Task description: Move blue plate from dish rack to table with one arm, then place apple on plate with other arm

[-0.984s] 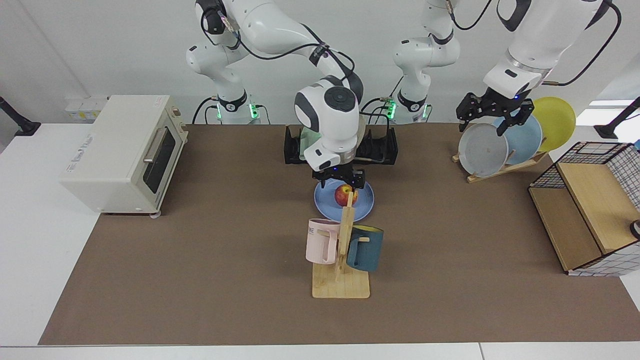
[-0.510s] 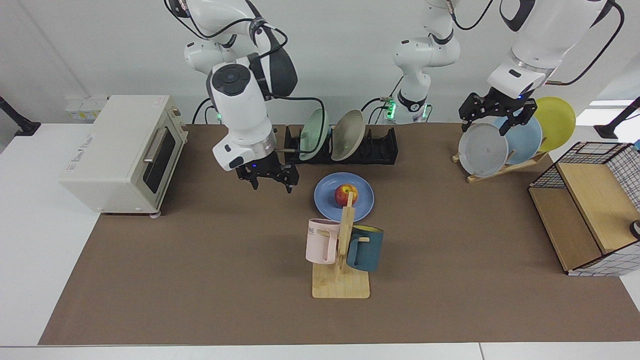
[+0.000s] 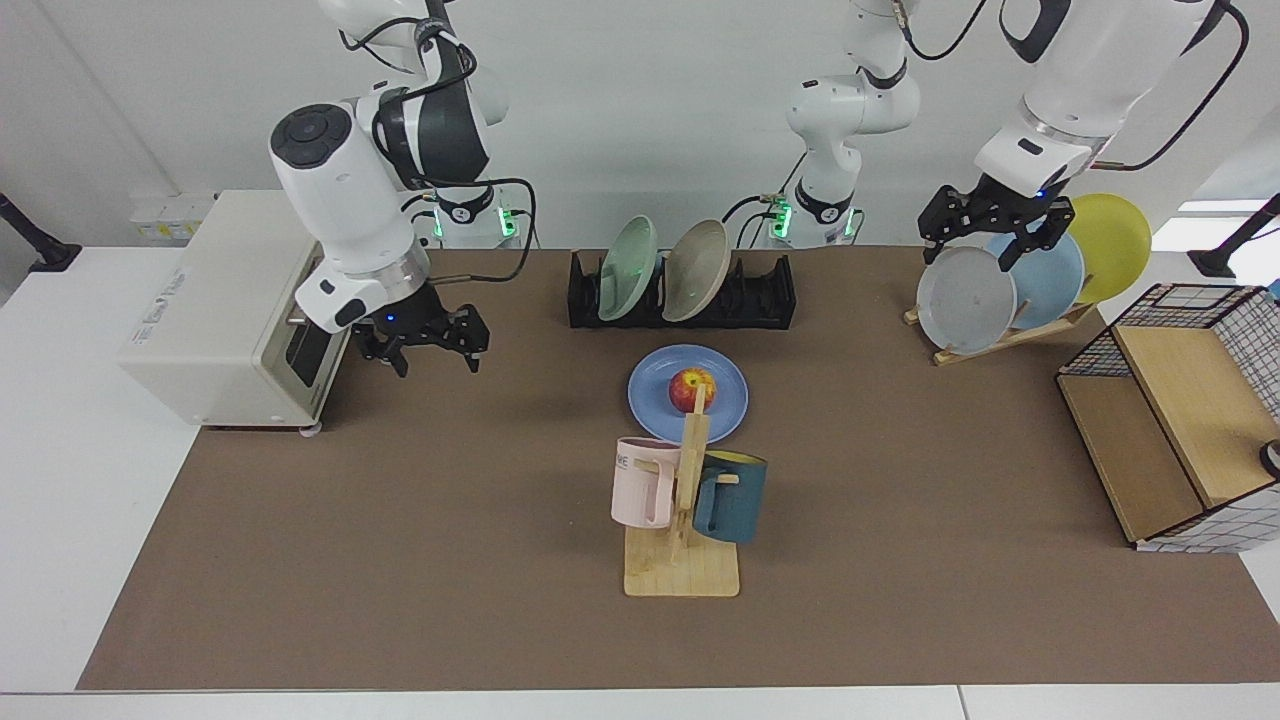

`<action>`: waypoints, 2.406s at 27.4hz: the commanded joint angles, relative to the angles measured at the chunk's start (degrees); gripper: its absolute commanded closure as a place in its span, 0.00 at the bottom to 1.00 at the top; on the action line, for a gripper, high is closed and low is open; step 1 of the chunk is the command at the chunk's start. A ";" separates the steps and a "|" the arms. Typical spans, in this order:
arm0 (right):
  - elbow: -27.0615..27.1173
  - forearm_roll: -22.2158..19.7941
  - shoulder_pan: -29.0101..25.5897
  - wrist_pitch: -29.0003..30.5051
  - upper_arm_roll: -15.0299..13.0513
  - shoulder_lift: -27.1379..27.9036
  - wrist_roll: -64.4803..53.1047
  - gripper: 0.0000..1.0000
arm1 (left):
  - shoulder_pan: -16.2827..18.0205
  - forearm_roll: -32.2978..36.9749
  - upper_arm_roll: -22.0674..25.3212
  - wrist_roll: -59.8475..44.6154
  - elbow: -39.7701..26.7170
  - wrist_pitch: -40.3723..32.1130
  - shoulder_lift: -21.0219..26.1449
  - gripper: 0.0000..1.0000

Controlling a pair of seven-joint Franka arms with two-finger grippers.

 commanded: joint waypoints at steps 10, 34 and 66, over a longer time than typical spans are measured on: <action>-2.53 -0.80 -3.21 -5.23 -5.82 -8.96 -11.93 0.00 | 0.07 0.30 0.09 -0.39 1.03 -1.69 -0.10 0.00; -0.68 -2.21 -15.16 -8.76 4.11 -10.54 -9.81 0.00 | 0.07 0.30 0.09 -0.48 1.03 -1.60 -0.19 0.00; 5.30 -2.82 -8.05 -11.66 -1.77 -6.15 -5.86 0.00 | -0.02 0.30 0.00 -0.48 1.03 -1.60 -0.19 0.00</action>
